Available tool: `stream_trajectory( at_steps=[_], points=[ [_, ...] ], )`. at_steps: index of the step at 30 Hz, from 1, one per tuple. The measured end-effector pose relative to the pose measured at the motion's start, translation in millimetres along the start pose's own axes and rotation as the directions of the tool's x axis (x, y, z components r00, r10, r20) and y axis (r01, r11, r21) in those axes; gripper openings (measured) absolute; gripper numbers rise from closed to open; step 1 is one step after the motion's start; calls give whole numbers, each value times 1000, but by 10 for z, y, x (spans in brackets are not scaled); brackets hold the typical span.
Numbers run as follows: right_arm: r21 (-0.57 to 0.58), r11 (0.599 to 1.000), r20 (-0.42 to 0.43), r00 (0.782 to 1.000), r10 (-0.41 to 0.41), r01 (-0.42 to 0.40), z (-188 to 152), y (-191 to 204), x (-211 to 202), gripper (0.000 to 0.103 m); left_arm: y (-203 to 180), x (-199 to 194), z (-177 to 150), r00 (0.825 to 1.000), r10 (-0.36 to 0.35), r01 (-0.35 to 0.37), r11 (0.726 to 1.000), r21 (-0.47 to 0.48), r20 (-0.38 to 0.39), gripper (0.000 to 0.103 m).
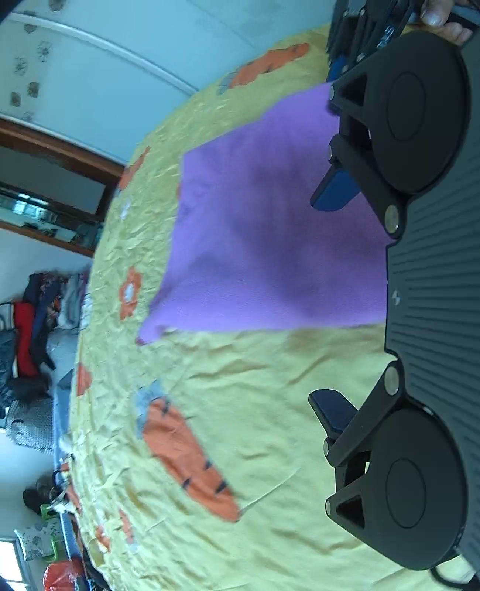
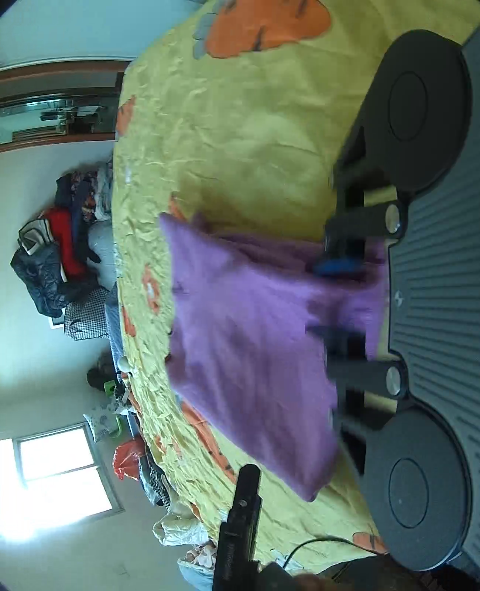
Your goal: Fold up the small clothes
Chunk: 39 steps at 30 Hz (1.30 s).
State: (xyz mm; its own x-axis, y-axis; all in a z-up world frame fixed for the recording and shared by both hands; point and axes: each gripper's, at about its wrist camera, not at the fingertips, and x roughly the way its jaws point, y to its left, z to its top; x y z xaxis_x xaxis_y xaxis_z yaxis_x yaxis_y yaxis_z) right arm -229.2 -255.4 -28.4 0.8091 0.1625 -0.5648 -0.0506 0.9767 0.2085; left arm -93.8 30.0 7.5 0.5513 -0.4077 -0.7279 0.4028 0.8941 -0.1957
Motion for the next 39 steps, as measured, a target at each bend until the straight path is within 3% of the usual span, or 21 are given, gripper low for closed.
stream_trajectory(
  at_steps=[3, 6, 8, 9, 11, 13, 14, 16, 20, 23, 26, 28, 32, 36, 39],
  points=[
    [-13, 999, 13, 999, -30, 30, -20, 24, 14, 6, -126, 162, -91, 998, 40, -37, 998, 59, -51, 90],
    [-43, 994, 65, 993, -95, 98, 69, 33, -143, 4, -167, 216, -237, 996, 58, -52, 995, 83, -62, 93],
    [-55, 993, -4, 994, -109, 108, 80, -66, -48, 4, -165, 213, -304, 996, 73, -67, 991, 114, -53, 96],
    [-52, 994, -31, 995, -93, 92, 84, -115, -8, 9, -135, 167, -293, 996, 72, -66, 993, 102, -52, 95],
    [-25, 995, 0, 996, -93, 93, 166, -163, -81, 35, -74, 49, -170, 998, 60, -59, 996, 68, -15, 95],
    [-45, 997, 66, 996, -61, 64, 314, -144, -120, 73, -67, 2, 73, 998, 35, -38, 998, 56, 45, 101],
    [-58, 996, 89, 994, -58, 64, 400, -123, -79, 75, -102, 34, 233, 997, 37, -41, 997, 59, 69, 101],
    [-102, 994, 85, 996, -42, 51, 568, -76, 138, 73, -178, 183, 553, 993, -30, 22, 997, 68, 113, 102],
    [-281, 958, 44, 998, -38, 49, 693, 137, 624, 72, -373, 819, 1059, 994, -93, 86, 991, 105, 57, 98],
    [-379, 925, 5, 999, -33, 32, 647, 230, 841, 72, -398, 1298, 1145, 999, -40, 45, 990, 136, -32, 93],
    [-310, 951, -54, 999, -5, -12, 661, 33, 967, 74, -383, 1465, 1055, 999, 31, -27, 977, 210, -19, 102],
    [-226, 973, -73, 997, 29, -45, 689, -118, 977, 76, -284, 1423, 1031, 999, 40, -36, 986, 164, -21, 102],
    [-225, 974, -74, 997, -8, -9, 674, -55, 871, 79, -182, 1088, 995, 993, 109, -106, 992, 72, -35, 102],
    [-99, 995, -54, 998, -27, 21, 574, -19, 500, 86, -192, 553, 624, 993, 118, -118, 992, 41, 6, 103],
    [-21, 999, -57, 998, -41, 40, 369, 29, 321, 93, -209, 427, 295, 989, 145, -144, 988, 54, -11, 103]
  ],
)
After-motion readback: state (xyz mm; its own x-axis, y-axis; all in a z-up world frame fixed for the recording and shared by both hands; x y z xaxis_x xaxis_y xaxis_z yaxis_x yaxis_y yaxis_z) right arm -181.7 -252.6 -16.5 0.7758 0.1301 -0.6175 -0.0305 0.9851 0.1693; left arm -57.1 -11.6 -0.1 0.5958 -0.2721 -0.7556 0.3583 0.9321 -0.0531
